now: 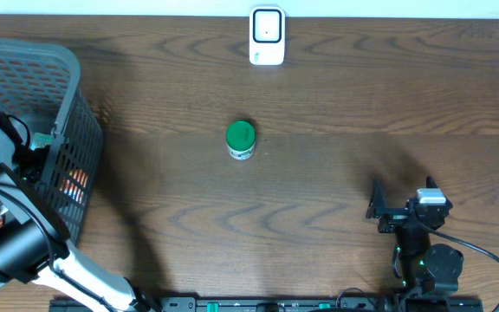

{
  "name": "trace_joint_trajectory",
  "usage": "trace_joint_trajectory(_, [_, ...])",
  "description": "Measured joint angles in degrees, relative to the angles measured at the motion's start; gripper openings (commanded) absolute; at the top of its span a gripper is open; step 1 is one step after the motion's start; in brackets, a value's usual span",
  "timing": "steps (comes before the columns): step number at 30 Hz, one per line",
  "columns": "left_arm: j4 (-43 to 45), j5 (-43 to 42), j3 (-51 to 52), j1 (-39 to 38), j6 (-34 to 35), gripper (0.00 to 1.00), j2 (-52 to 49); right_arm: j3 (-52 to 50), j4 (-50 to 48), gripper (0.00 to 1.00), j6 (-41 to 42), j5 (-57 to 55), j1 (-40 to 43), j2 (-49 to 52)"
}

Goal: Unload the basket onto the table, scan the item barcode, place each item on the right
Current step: 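Reach the left gripper into the basket and grasp the orange box, then carry the orange box to the scanner and hold it there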

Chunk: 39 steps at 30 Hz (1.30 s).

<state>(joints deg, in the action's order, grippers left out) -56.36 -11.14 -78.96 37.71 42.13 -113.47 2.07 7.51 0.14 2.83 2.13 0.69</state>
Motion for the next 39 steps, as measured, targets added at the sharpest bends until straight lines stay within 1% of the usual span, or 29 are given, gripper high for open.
trace_joint_trajectory(4, [-0.3, -0.6, 0.6, 0.0, 0.0, 0.73, 0.3, 0.0, 0.0, 0.99, 0.0, 0.0, 0.0, 0.0])
trace_joint_trajectory(8, [-0.7, -0.6, 0.6, 0.0, -0.1, 0.64, 0.5, 0.0, 0.0, 0.99, 0.0, 0.0, 0.0, 0.0])
trace_joint_trajectory(13, [-4.4, 0.4, -2.0, 0.0, -0.6, 0.59, 1.7, 0.0, 0.0, 0.99, 0.0, 0.0, 0.0, 0.0])
trace_joint_trajectory(15, [-5.3, 0.6, -3.8, 0.0, -0.7, 0.59, 2.9, 0.0, 0.0, 0.99, 0.0, 0.0, 0.0, 0.0])
trace_joint_trajectory(18, [-6.5, 0.7, -9.1, 0.1, -0.7, 0.59, 7.7, 0.0, 0.0, 0.99, 0.0, 0.0, 0.0, 0.0])
trace_joint_trajectory(23, [-6.6, -0.7, -18.5, 0.2, -0.7, 0.59, 20.3, 0.0, 0.0, 0.99, 0.0, 0.0, 0.0, 0.0])
trace_joint_trajectory(26, [-5.4, -5.0, -20.2, -0.1, -0.6, 0.59, 28.2, 0.0, 0.0, 0.99, 0.0, 0.0, 0.0, 0.0])
trace_joint_trajectory(28, [-5.1, -8.2, -20.5, -1.7, -0.6, 0.59, 32.3, 0.0, 0.0, 0.99, 0.0, 0.0, 0.0, 0.0])
trace_joint_trajectory(30, [-5.1, -10.2, -20.5, -5.4, -0.6, 0.6, 35.0, 0.0, 0.0, 0.99, 0.0, 0.0, 0.0, 0.0])
trace_joint_trajectory(32, [-5.0, -11.7, -20.5, -11.6, -0.6, 0.6, 36.2, 0.0, 0.0, 0.99, 0.0, 0.0, 0.0, 0.0])
trace_joint_trajectory(35, [-3.1, -12.6, -20.5, -25.3, -0.6, 0.6, 35.4, 0.0, 0.0, 0.99, 0.0, 0.0, 0.0, 0.0])
trace_joint_trajectory(39, [-0.6, -10.4, -20.5, -41.9, -0.6, 0.6, 31.0, 0.0, 0.0, 0.99, 0.0, 0.0, 0.0, 0.0])
